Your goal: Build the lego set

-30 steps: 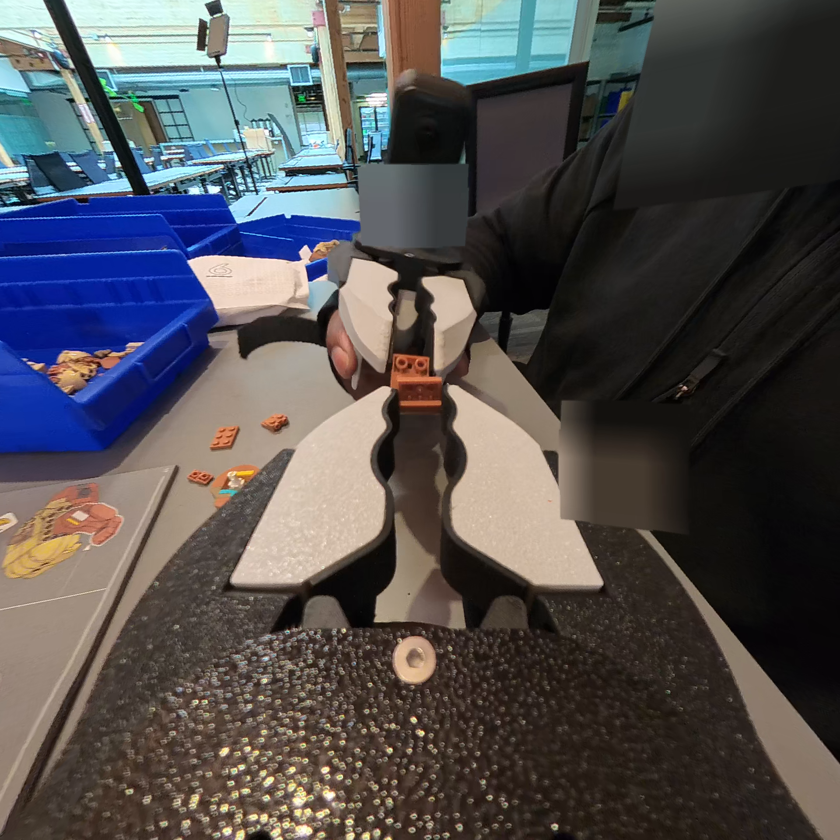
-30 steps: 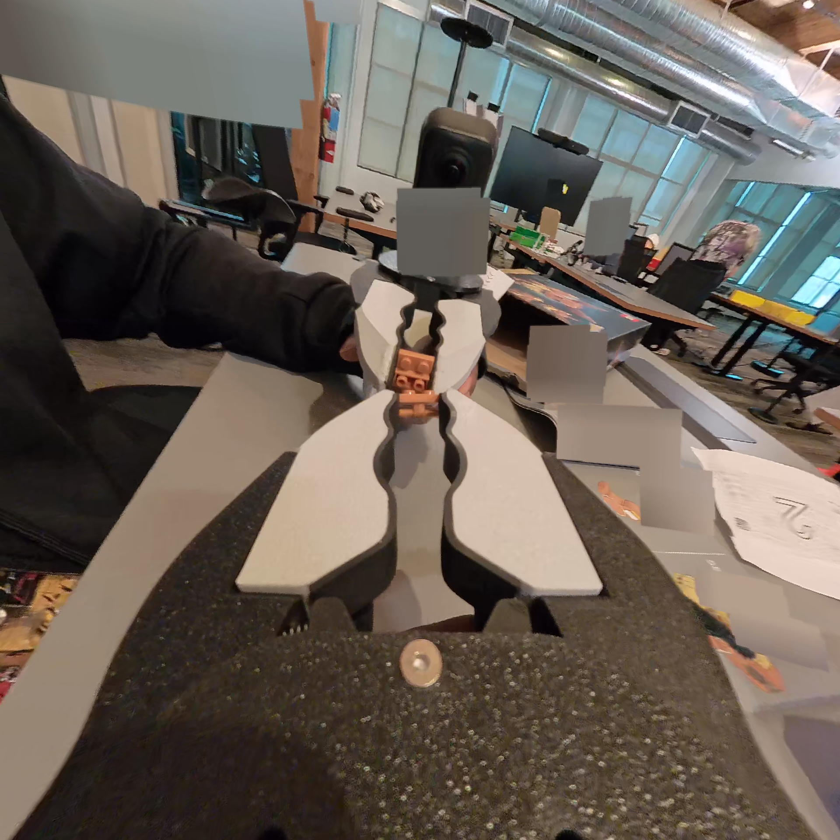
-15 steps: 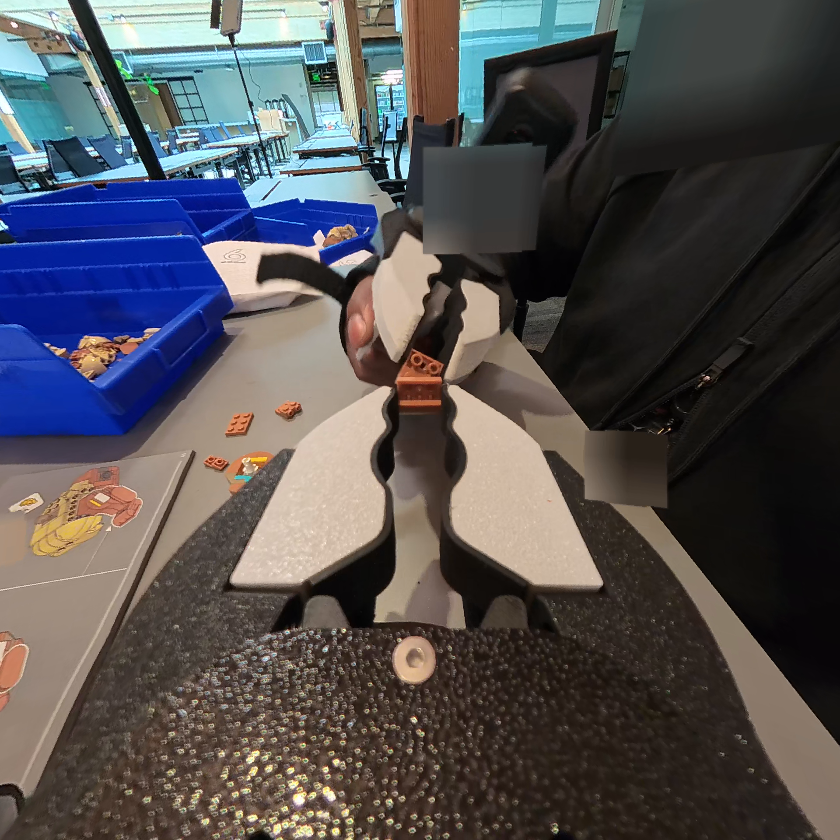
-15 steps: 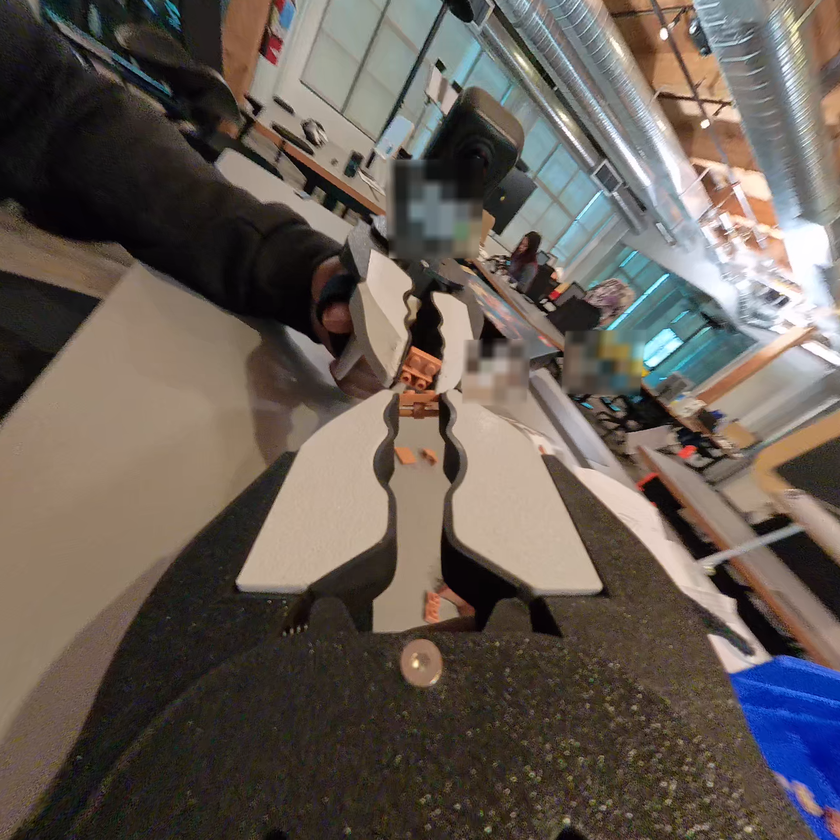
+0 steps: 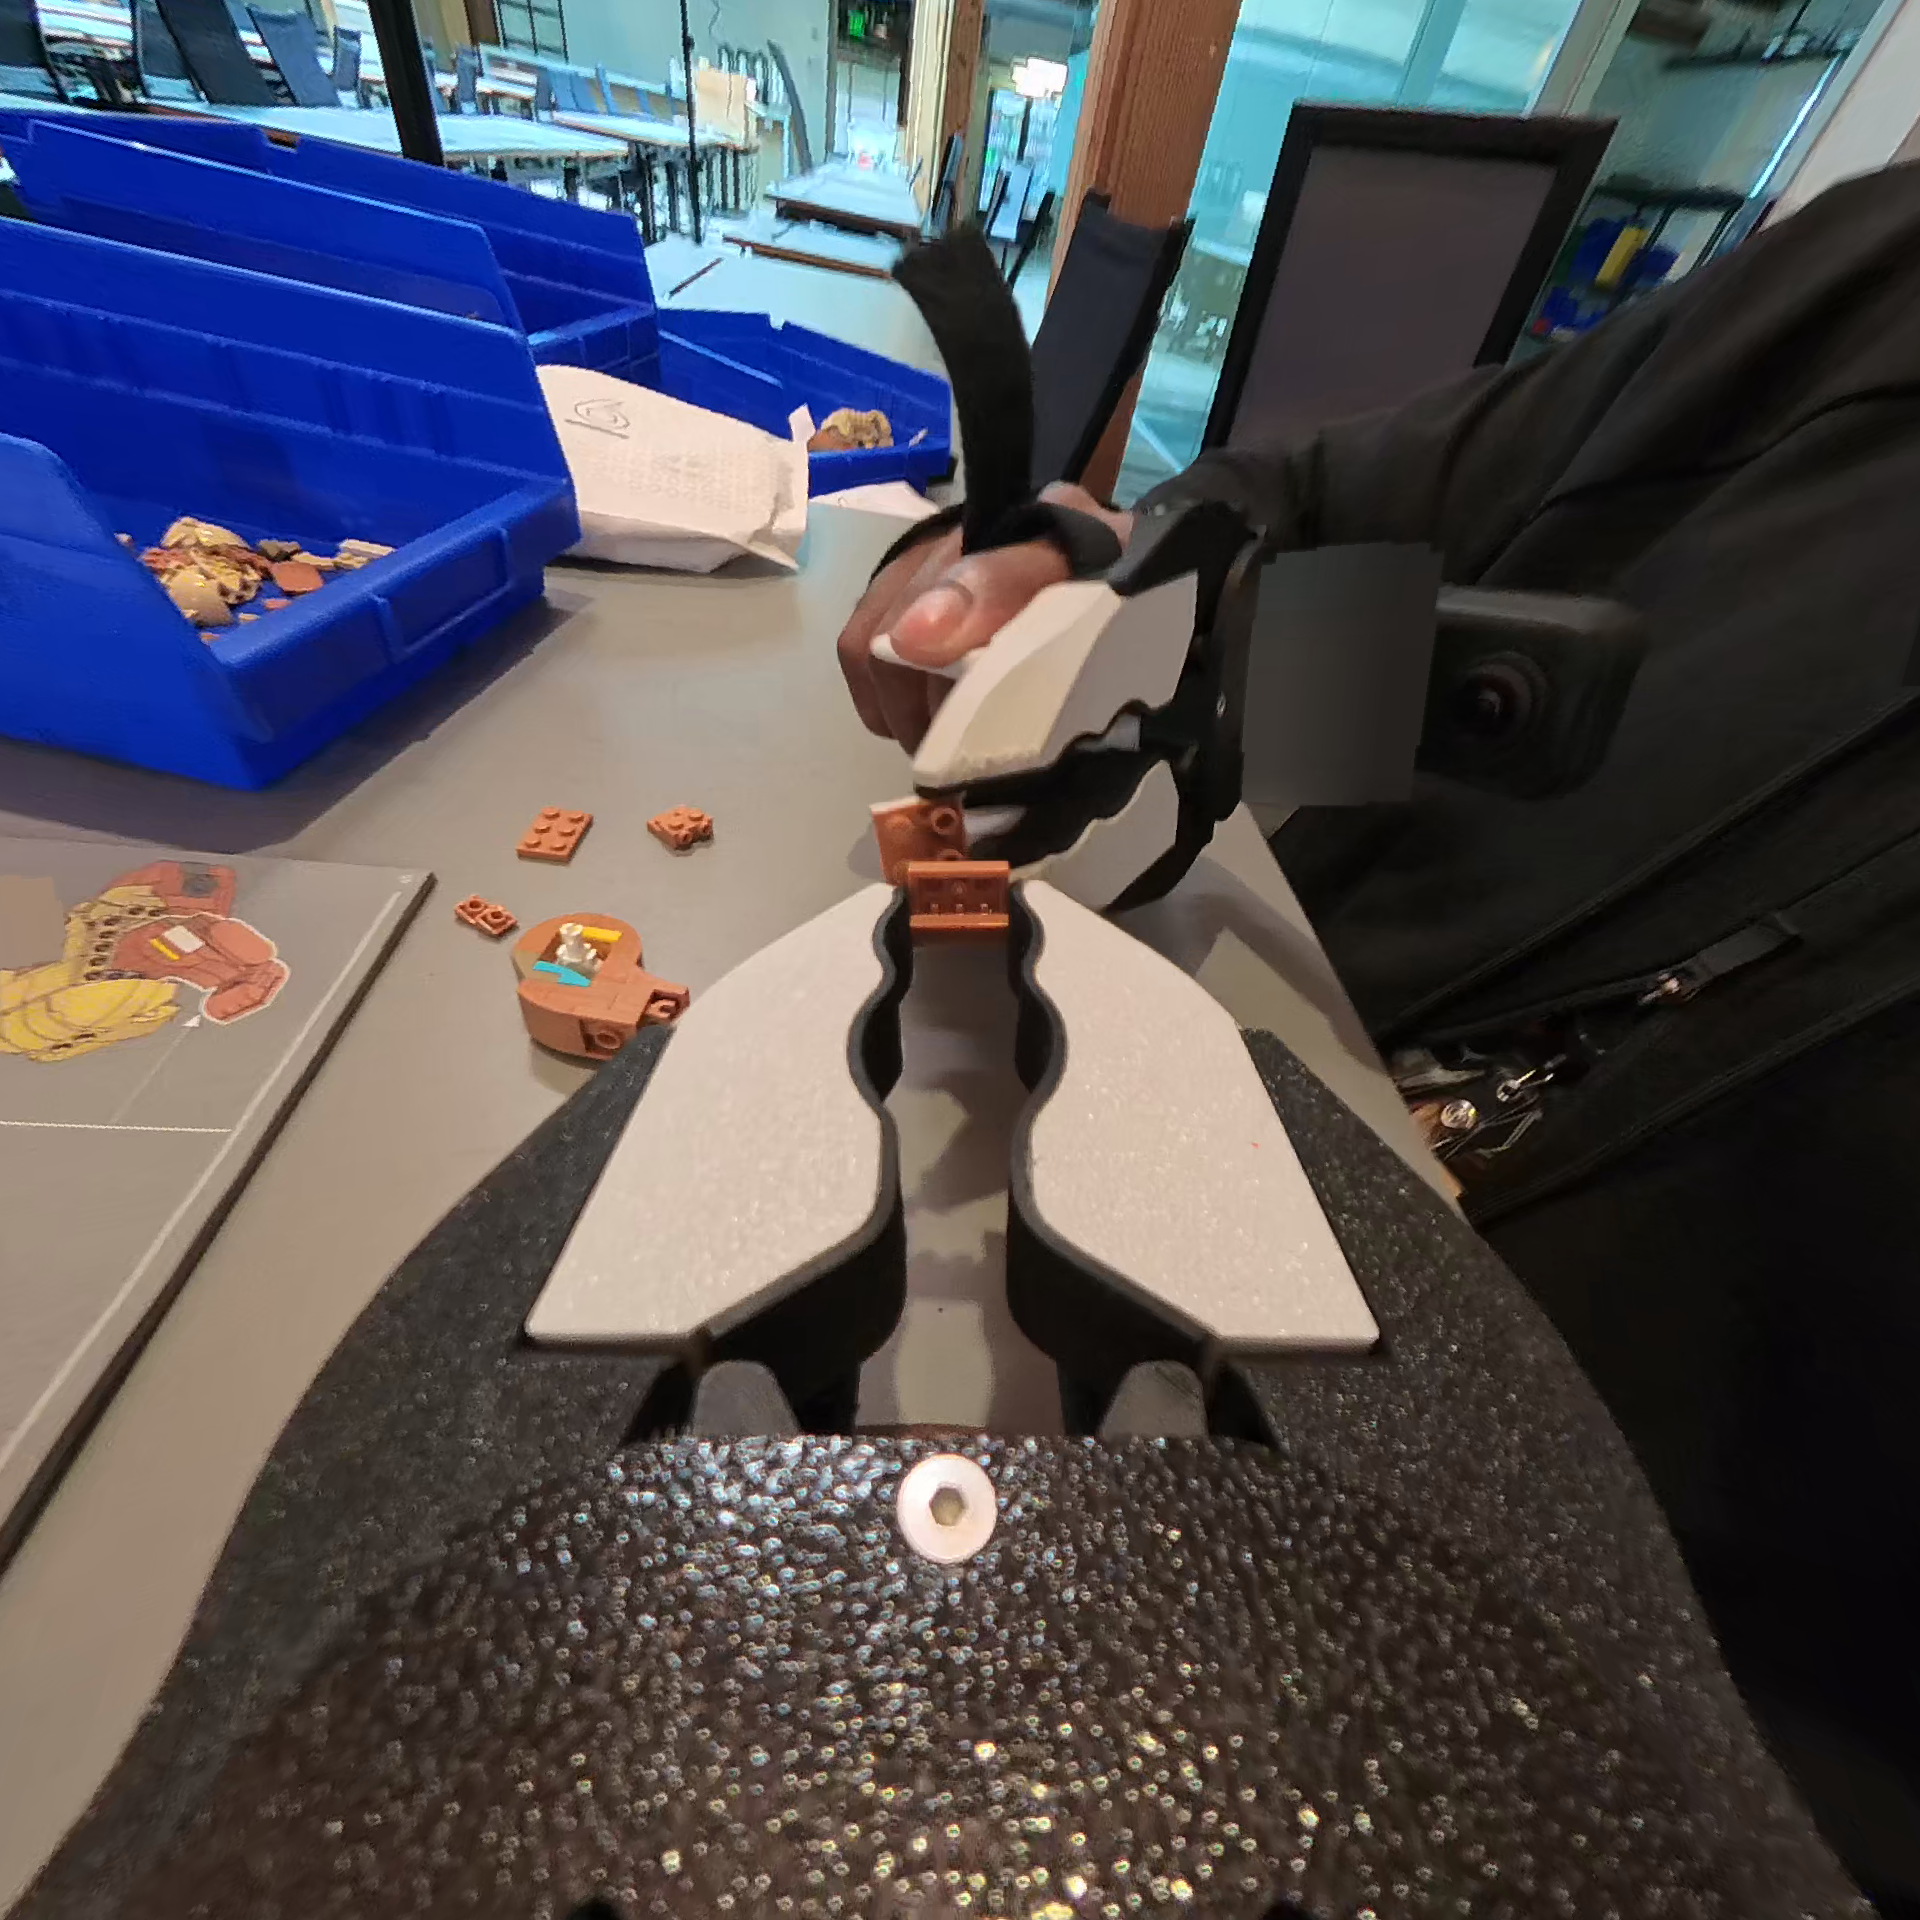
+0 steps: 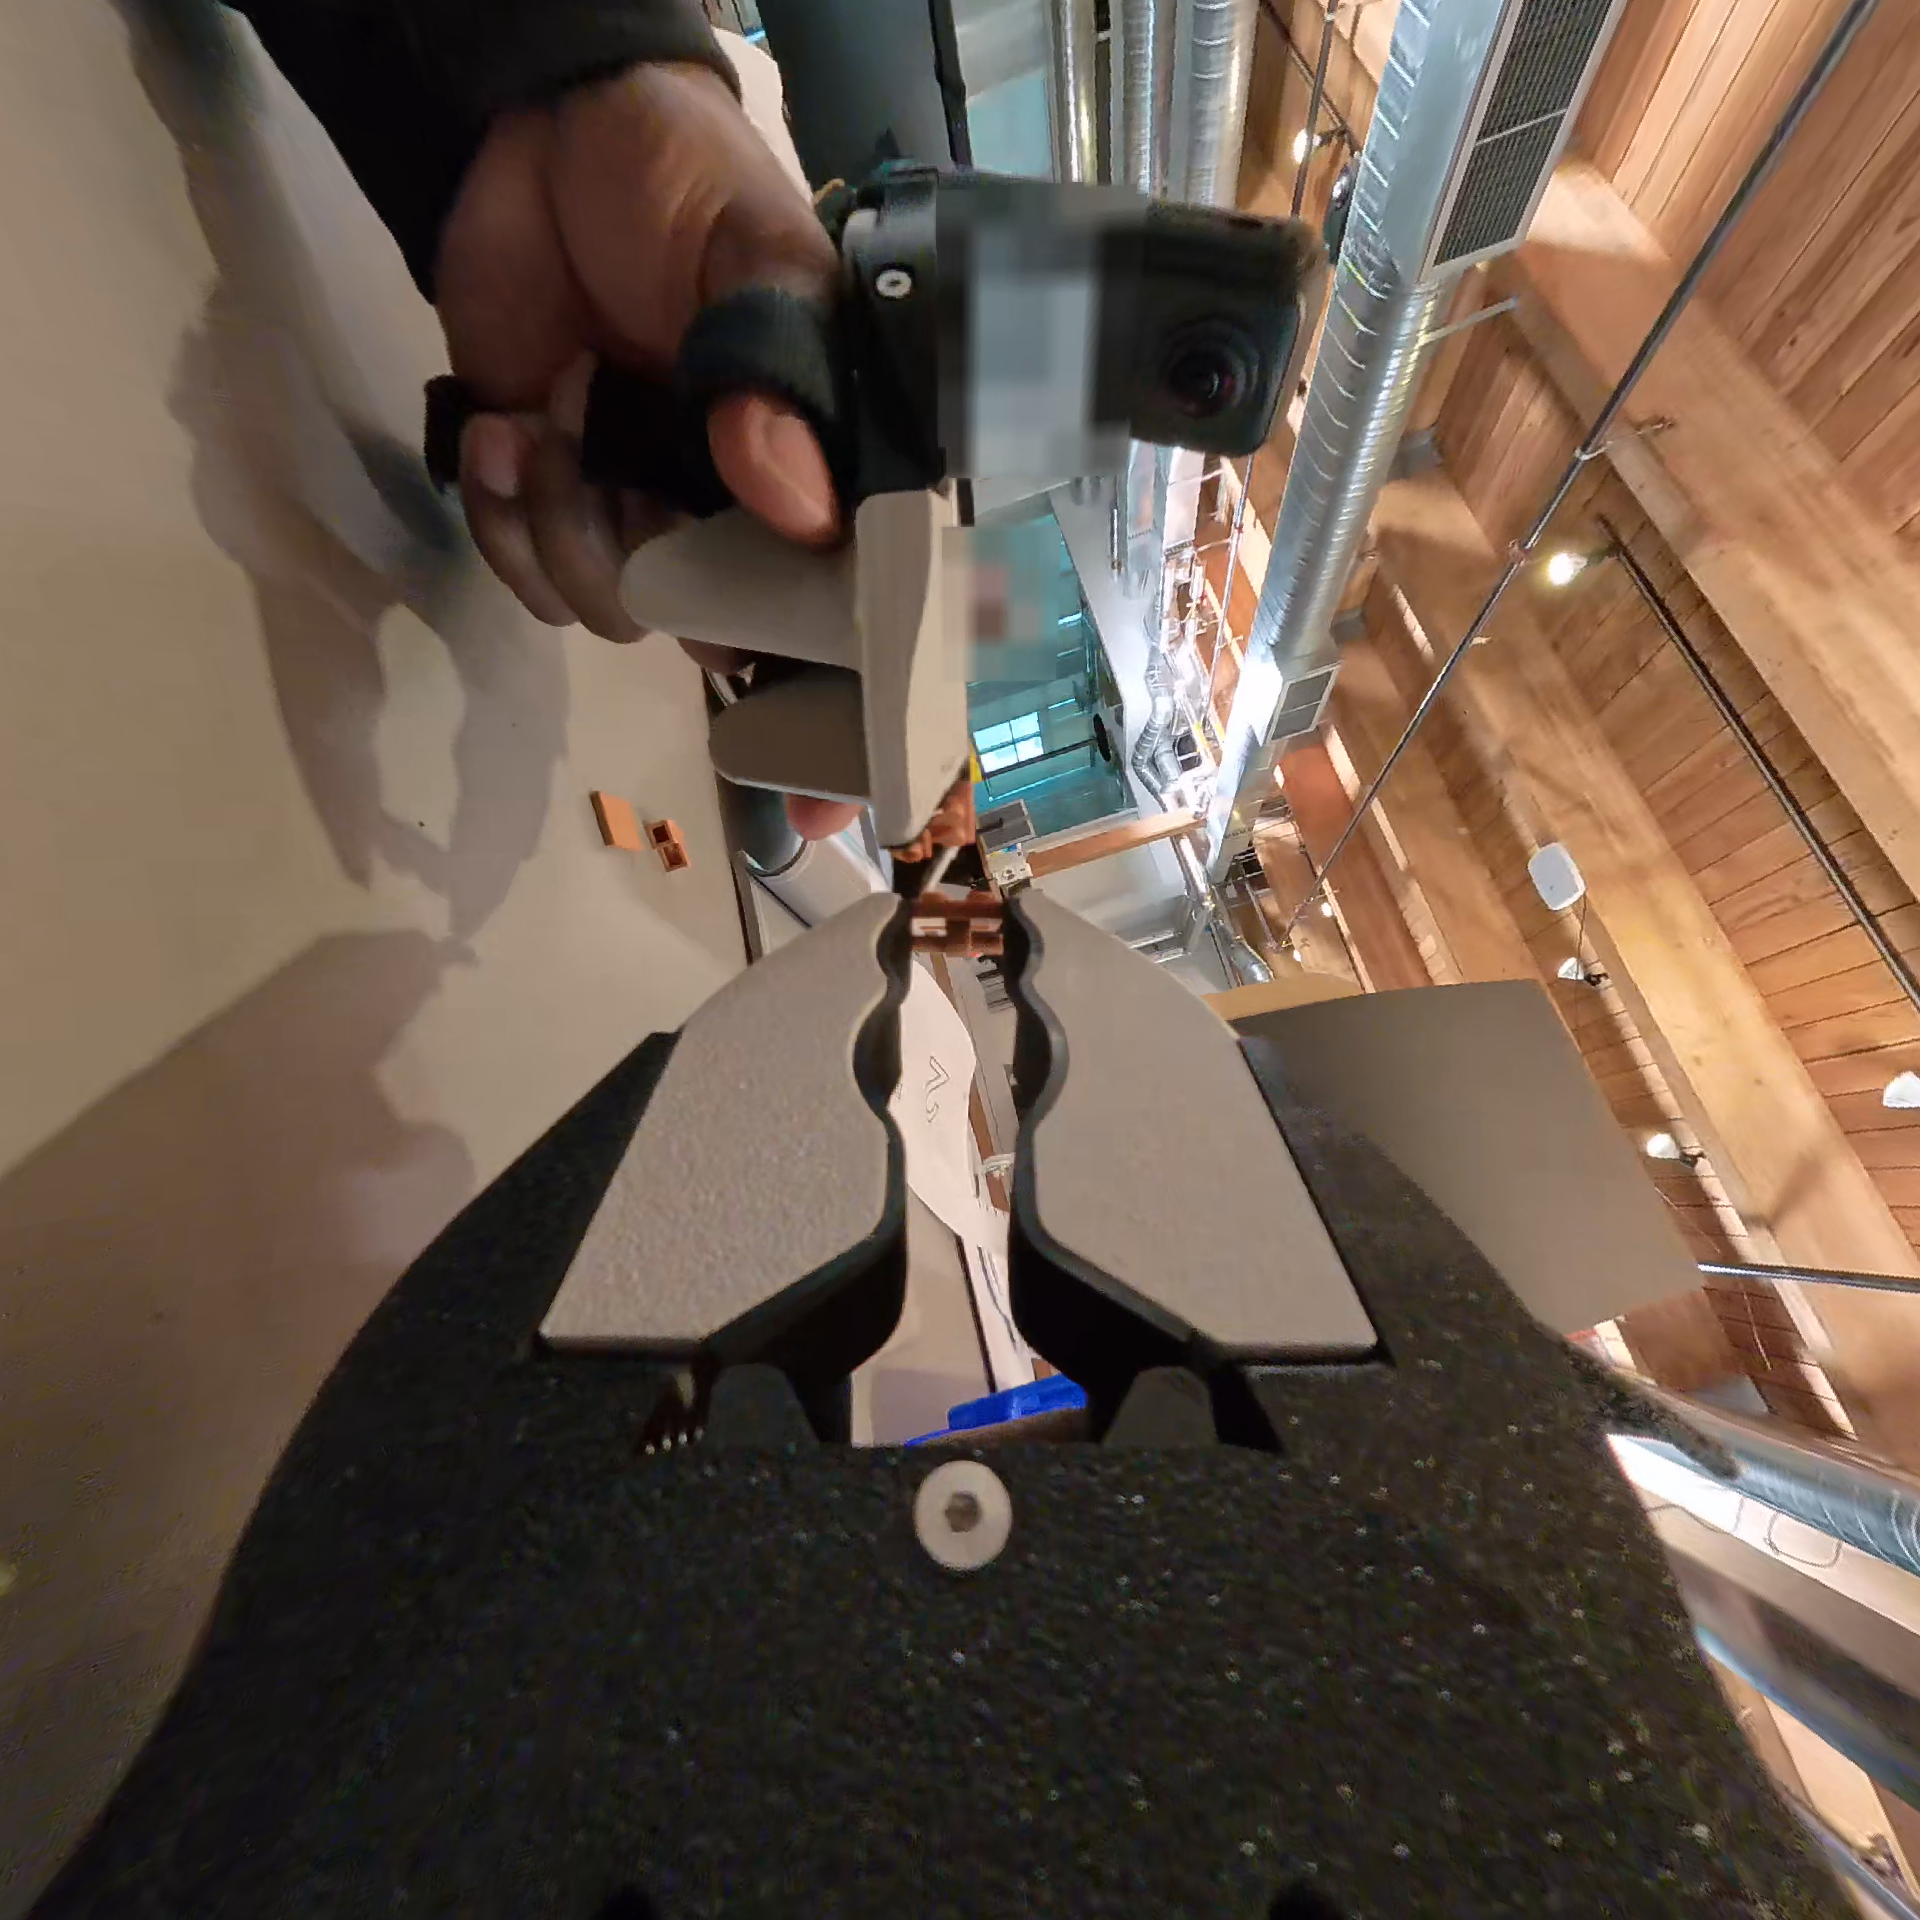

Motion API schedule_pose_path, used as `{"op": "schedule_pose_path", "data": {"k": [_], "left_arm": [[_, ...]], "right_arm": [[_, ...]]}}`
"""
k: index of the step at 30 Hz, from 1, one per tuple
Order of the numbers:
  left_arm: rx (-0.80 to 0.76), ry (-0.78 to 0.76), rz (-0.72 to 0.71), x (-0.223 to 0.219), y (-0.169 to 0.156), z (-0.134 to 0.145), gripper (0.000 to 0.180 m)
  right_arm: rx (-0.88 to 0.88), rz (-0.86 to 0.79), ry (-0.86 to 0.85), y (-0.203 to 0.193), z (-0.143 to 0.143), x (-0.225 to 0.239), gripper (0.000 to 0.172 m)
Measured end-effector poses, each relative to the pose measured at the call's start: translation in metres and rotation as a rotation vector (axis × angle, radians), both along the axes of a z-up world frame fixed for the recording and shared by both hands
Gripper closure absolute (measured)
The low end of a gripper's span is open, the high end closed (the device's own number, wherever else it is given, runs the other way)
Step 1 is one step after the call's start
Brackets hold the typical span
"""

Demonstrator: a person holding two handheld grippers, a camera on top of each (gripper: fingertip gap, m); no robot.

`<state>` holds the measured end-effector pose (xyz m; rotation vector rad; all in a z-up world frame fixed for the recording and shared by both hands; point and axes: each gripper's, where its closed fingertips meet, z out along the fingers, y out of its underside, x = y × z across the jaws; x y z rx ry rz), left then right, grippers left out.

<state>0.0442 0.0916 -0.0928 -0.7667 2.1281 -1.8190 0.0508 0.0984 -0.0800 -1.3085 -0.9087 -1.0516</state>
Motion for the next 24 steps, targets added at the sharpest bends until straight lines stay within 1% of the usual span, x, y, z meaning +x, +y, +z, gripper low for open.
{"op": "schedule_pose_path", "data": {"k": [4,18,20,24], "left_arm": [[0.051,-0.013,0.004,-0.0004,-0.0002,-0.0038,0.164],[0.069,-0.014,0.03,0.0028,0.0038,-0.0058,0.164],[0.075,-0.019,0.033,0.0031,0.0039,-0.006,0.164],[0.081,-0.024,0.036,0.0034,0.0044,-0.0059,0.164]], "right_arm": [[-0.006,-0.011,0.016,0.0007,-0.0011,0.0043,0.156],[-0.029,-0.003,0.071,0.0026,-0.0038,0.0065,0.156],[-0.044,0.009,0.109,0.0031,-0.0053,0.0065,0.156],[-0.094,0.056,0.266,0.0044,-0.0084,0.0077,0.156]]}}
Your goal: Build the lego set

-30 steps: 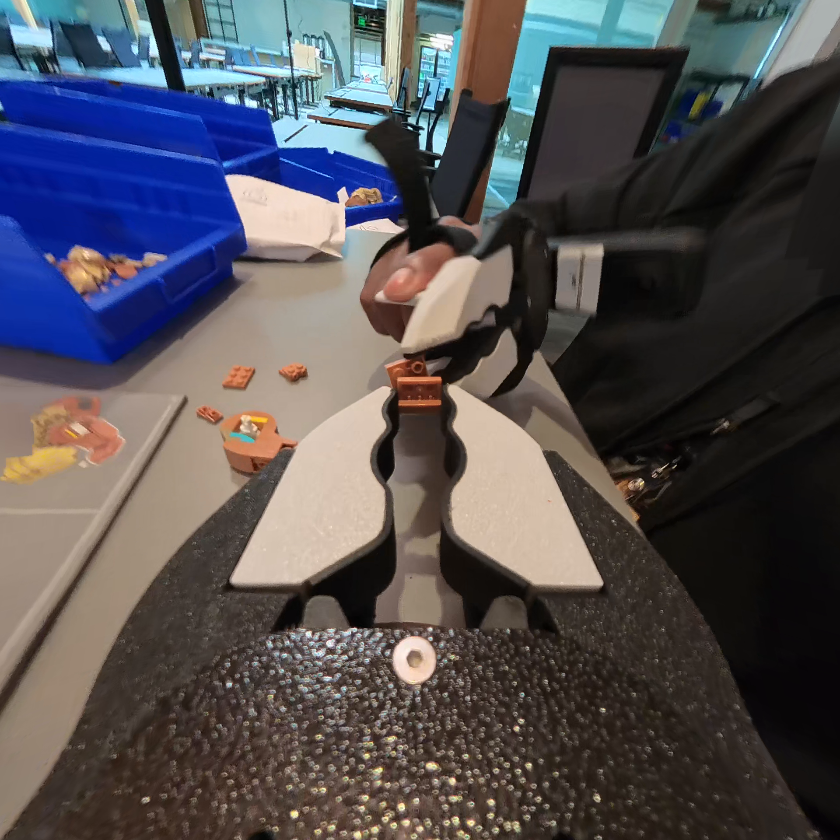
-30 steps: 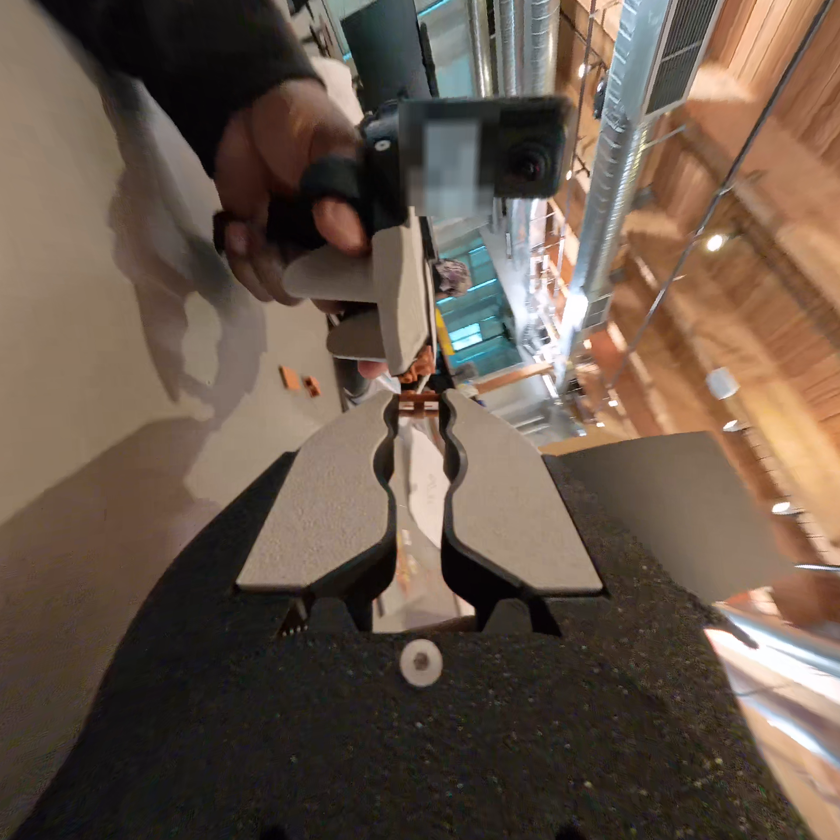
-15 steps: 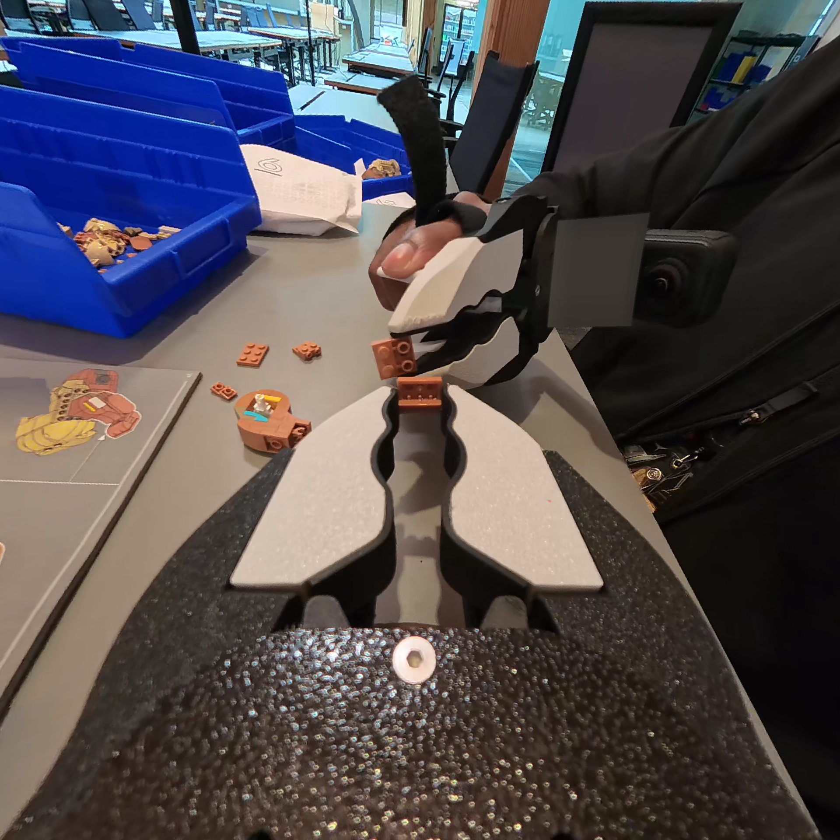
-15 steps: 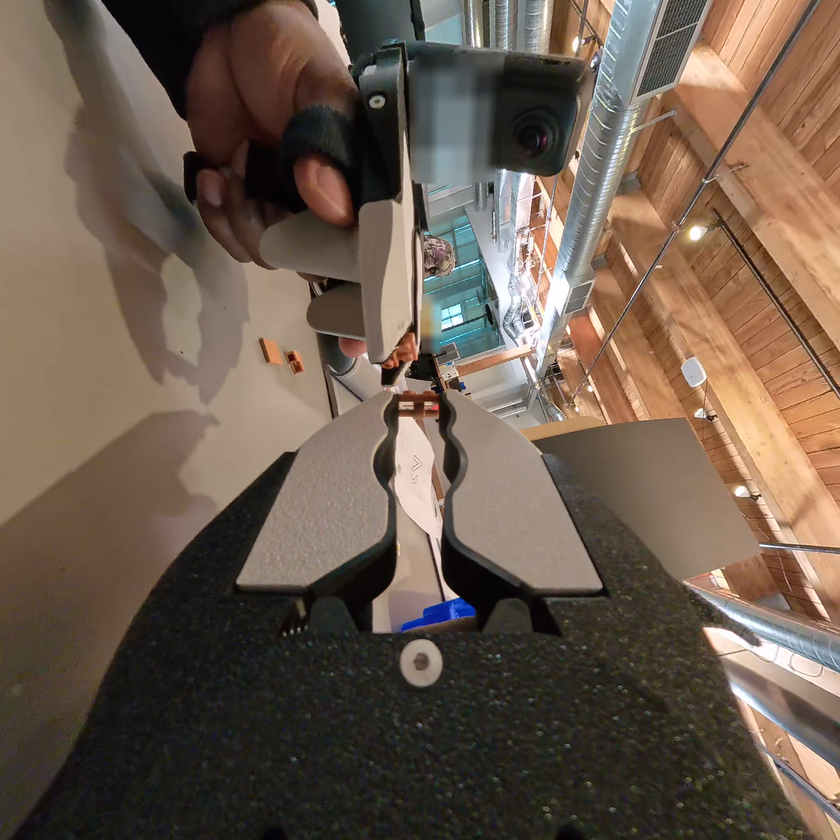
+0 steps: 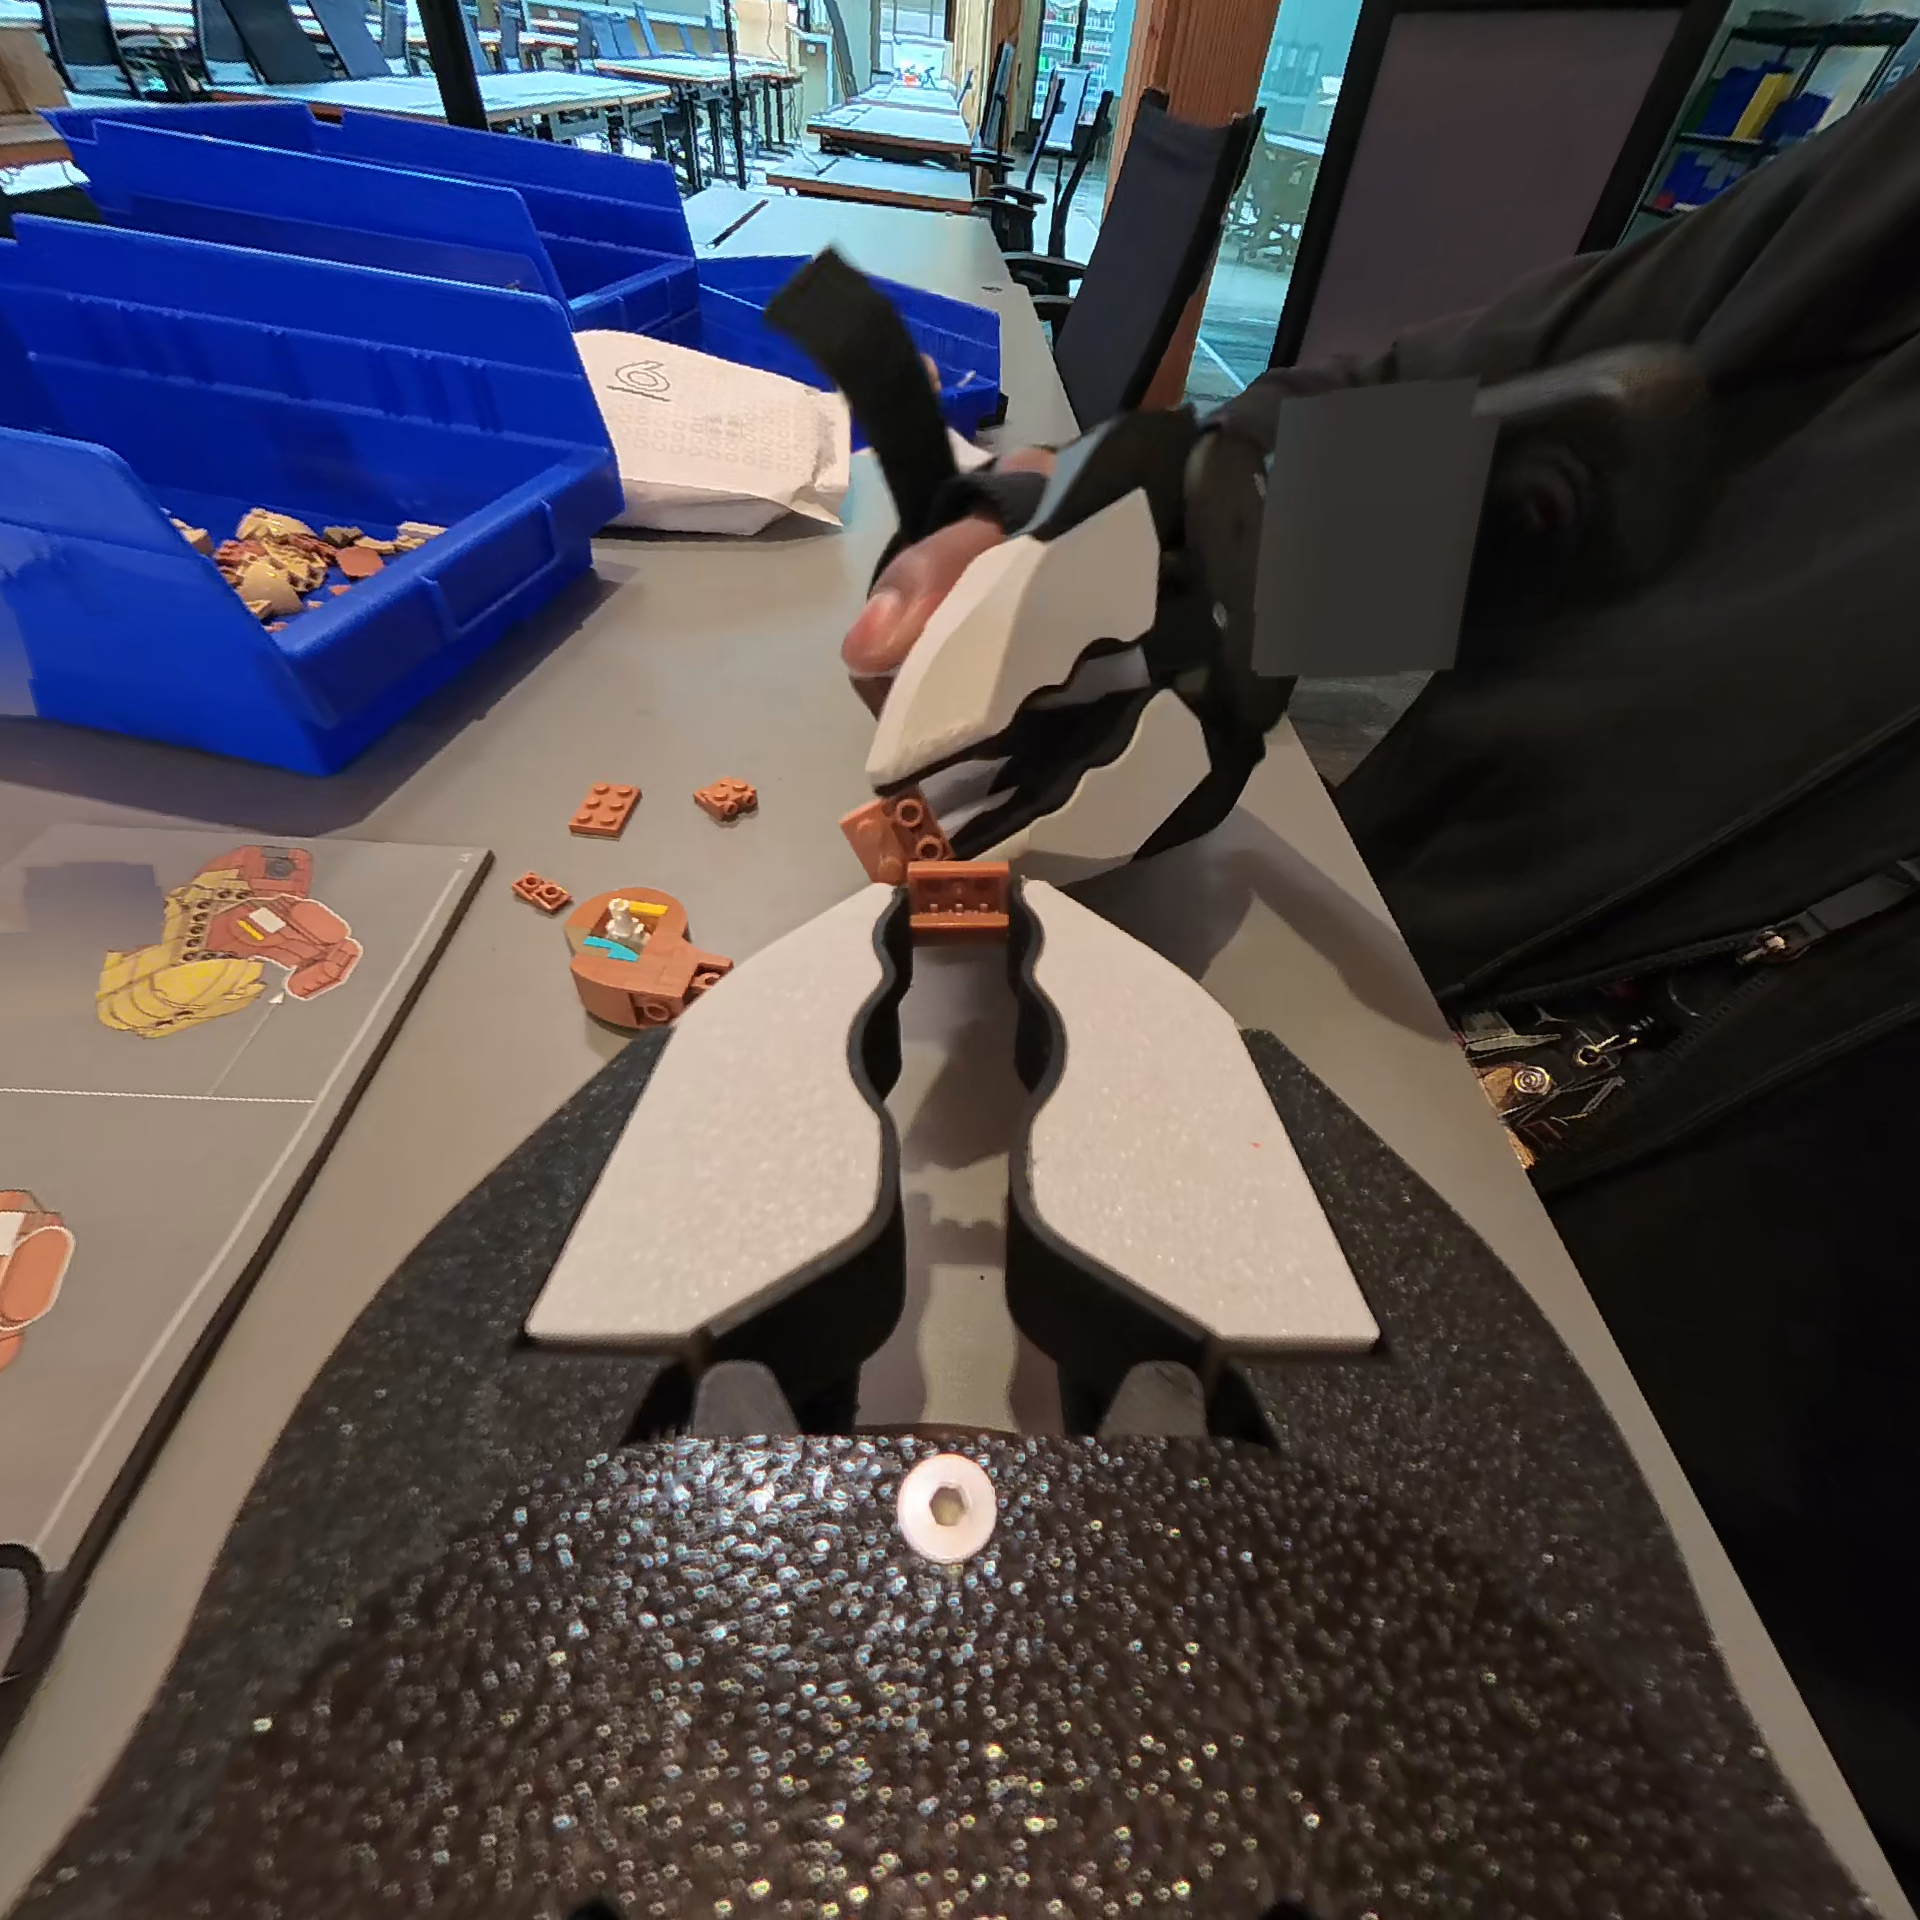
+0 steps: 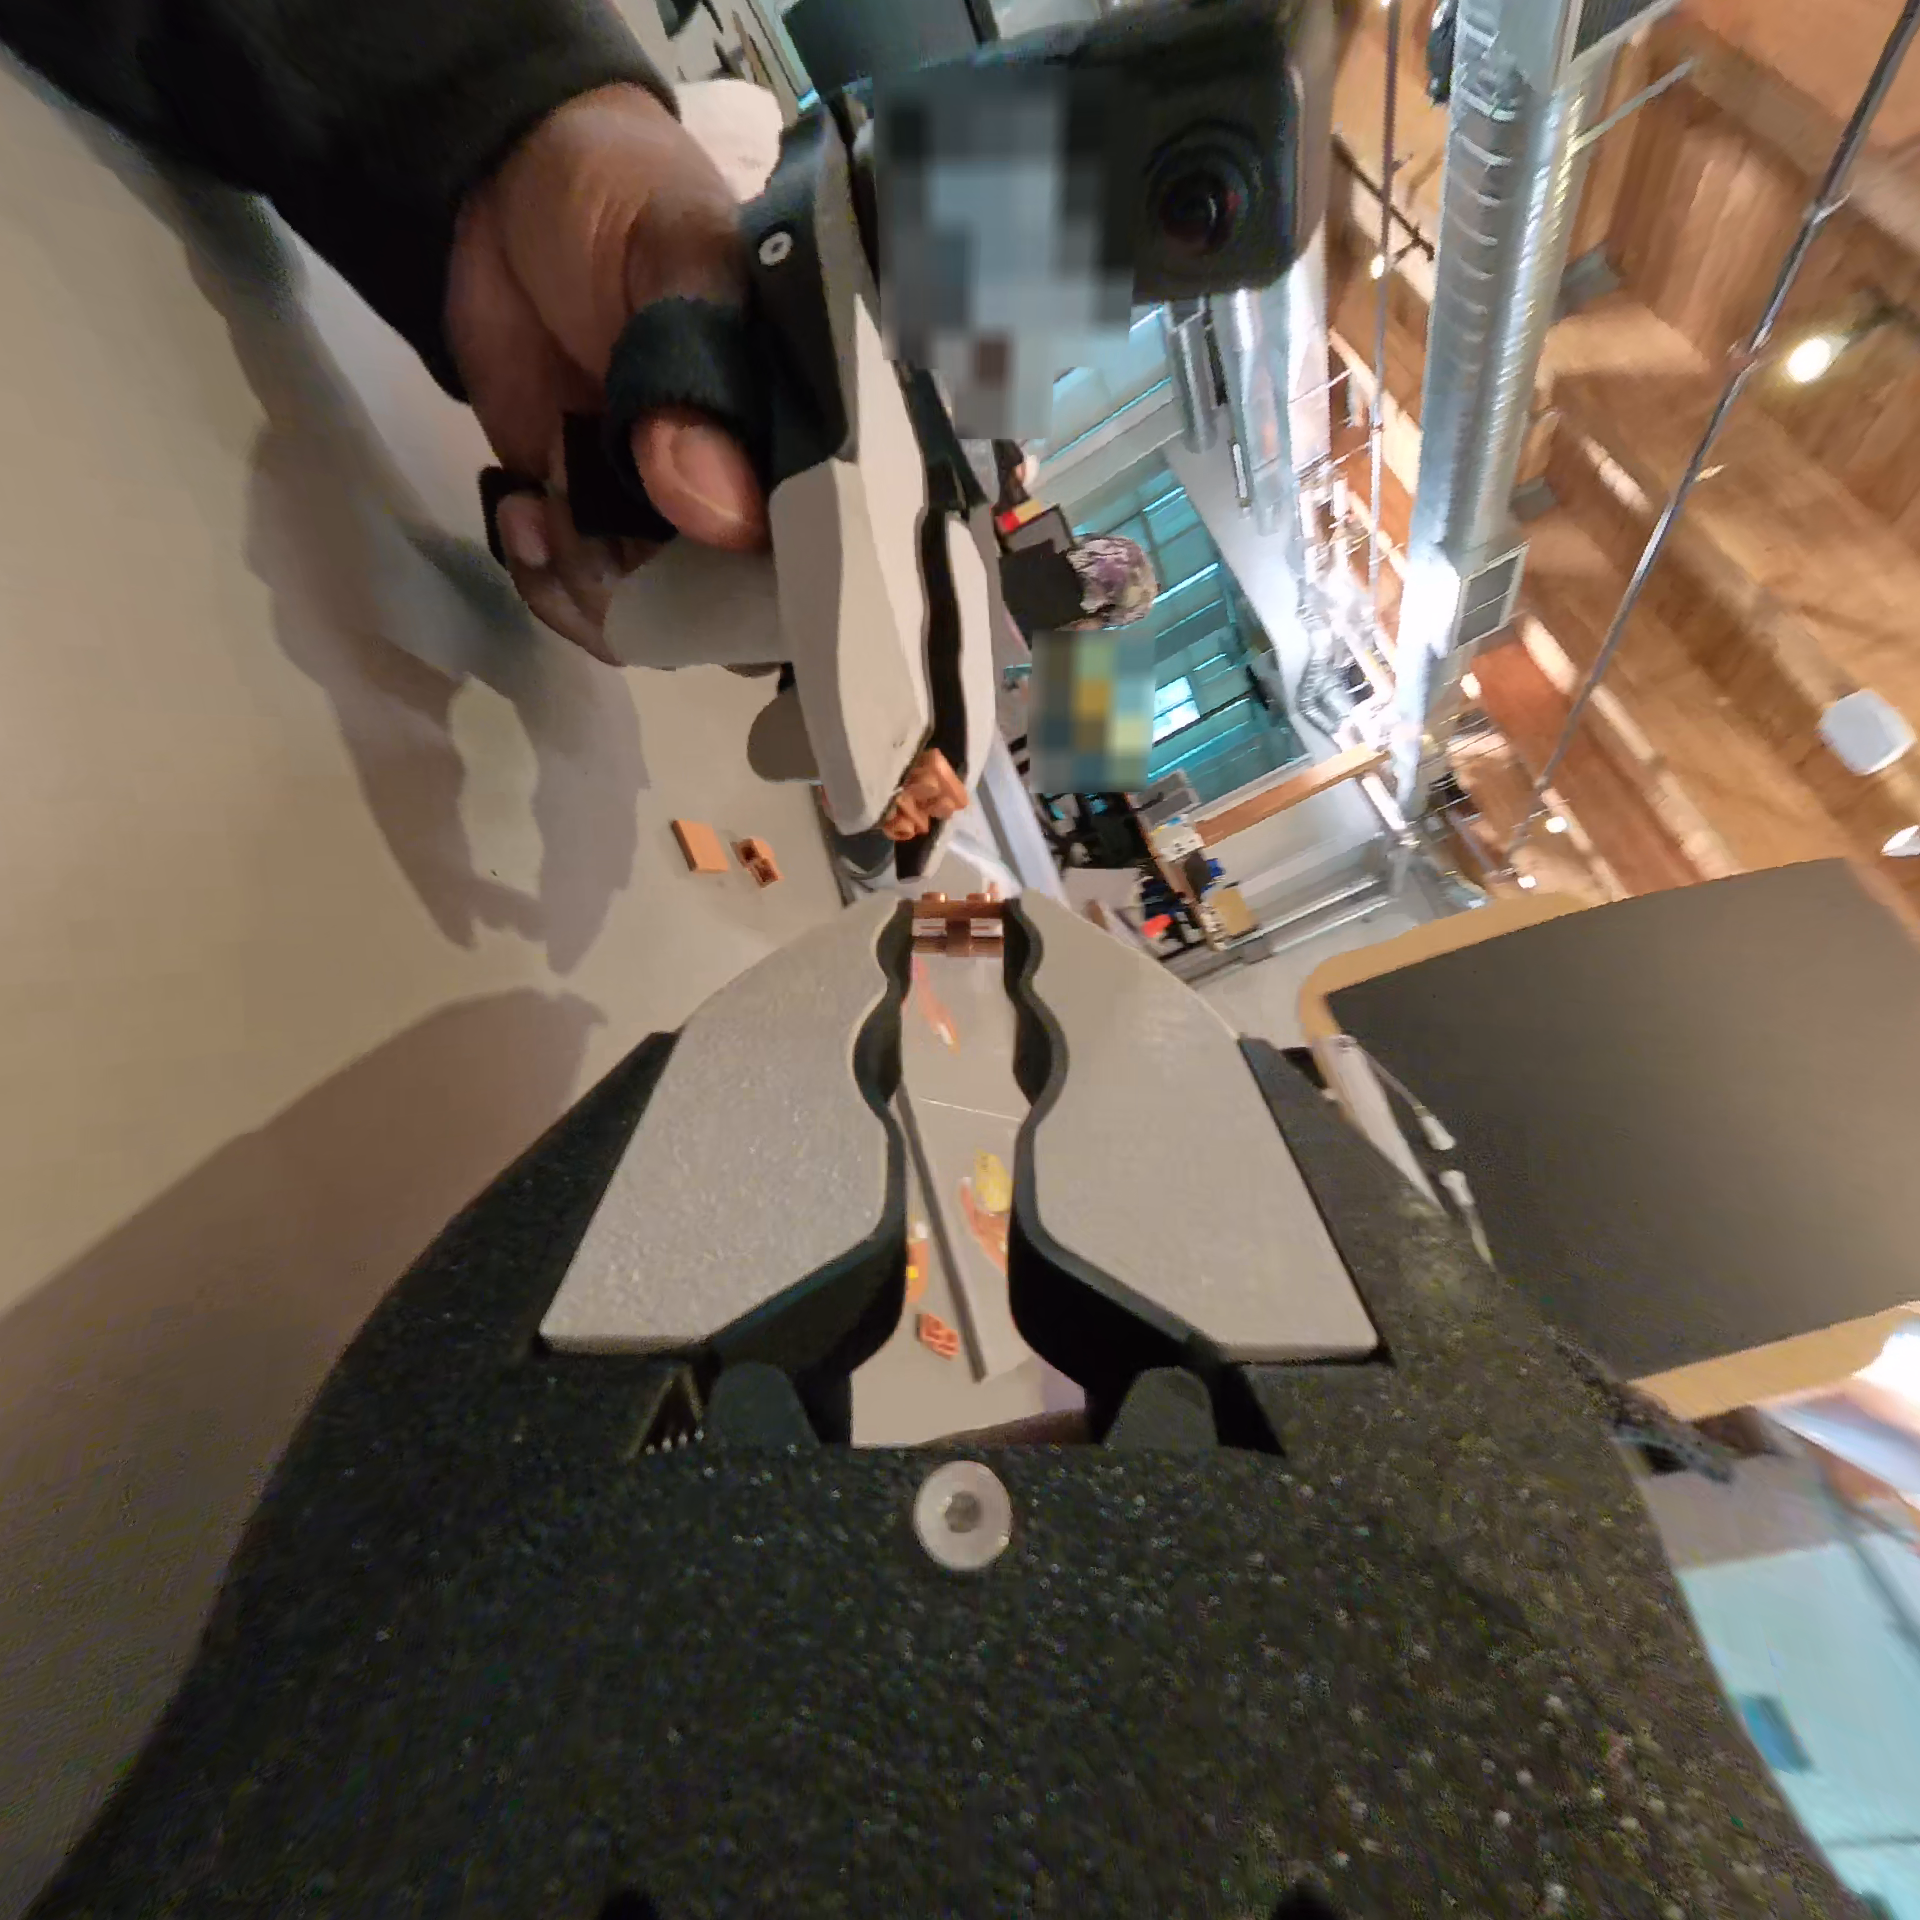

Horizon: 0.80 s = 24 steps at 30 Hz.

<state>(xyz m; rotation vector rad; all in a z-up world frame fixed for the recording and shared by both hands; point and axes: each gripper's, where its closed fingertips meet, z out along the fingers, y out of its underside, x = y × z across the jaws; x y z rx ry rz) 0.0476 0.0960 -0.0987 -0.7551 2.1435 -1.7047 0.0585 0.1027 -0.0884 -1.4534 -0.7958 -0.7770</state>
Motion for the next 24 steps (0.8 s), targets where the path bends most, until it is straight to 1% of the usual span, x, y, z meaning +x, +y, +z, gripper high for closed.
{"op": "schedule_pose_path", "data": {"k": [3,8,11,15,24], "left_arm": [[0.005,-0.006,0.002,0.0,0.0,0.0,0.164],[0.013,-0.029,0.0,-0.001,0.0,0.002,0.164],[0.016,-0.038,-0.001,-0.001,0.0,0.003,0.164],[0.022,-0.047,-0.002,-0.001,-0.001,0.004,0.164],[0.03,-0.055,-0.003,-0.002,-0.001,0.004,0.164]], "right_arm": [[-0.031,0.044,0.136,0.0,0.0,0.001,0.156],[-0.071,0.175,0.443,-0.003,0.008,-0.001,0.156],[-0.078,0.229,0.554,-0.005,0.013,0.0,0.156],[-0.087,0.24,0.609,-0.005,0.013,0.002,0.156],[-0.096,0.259,0.611,-0.006,0.013,-0.002,0.156]]}}
